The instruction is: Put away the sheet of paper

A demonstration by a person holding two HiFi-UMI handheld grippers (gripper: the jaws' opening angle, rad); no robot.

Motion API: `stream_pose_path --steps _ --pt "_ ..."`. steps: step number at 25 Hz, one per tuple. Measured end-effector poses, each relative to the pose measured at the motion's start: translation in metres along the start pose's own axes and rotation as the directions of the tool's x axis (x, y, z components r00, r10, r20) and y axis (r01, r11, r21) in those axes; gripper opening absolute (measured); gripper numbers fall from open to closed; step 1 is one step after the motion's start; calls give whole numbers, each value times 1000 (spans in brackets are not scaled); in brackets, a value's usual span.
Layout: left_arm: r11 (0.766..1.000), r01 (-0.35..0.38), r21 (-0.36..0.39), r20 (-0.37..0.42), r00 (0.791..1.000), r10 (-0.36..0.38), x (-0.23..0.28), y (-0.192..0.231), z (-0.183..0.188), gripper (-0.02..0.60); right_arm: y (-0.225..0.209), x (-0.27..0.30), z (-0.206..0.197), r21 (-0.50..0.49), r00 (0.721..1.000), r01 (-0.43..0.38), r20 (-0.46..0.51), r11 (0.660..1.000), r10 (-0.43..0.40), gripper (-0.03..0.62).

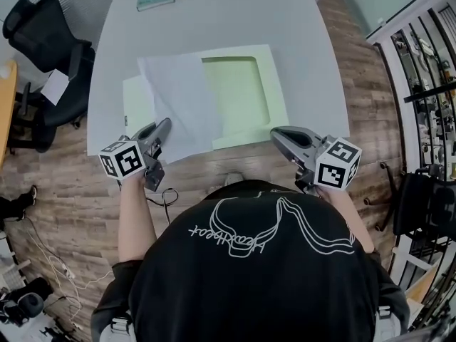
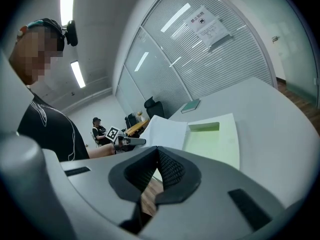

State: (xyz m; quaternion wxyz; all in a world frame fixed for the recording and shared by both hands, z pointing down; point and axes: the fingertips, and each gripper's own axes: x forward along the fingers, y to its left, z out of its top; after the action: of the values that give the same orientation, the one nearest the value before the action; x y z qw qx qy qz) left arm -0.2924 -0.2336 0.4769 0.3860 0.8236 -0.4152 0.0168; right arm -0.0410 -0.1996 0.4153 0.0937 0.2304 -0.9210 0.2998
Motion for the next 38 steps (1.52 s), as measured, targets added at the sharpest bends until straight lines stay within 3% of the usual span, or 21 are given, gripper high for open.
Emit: stream_pose_path --steps 12,24,31,38 --pt "995 -78 -62 -80 994 73 15 29 -18 11 -15 7 1 30 1000 -9 -5 1000 10 11" --pt "985 -135 -112 -109 986 123 18 51 -34 11 -23 16 2 37 1000 -18 -16 999 18 11" --pt "981 -150 -127 -140 981 132 23 61 -41 11 -30 14 1 48 1000 -2 -17 999 3 11" --pt "979 -120 -165 -150 984 95 37 55 -41 11 -35 12 2 59 1000 10 -13 998 -9 9"
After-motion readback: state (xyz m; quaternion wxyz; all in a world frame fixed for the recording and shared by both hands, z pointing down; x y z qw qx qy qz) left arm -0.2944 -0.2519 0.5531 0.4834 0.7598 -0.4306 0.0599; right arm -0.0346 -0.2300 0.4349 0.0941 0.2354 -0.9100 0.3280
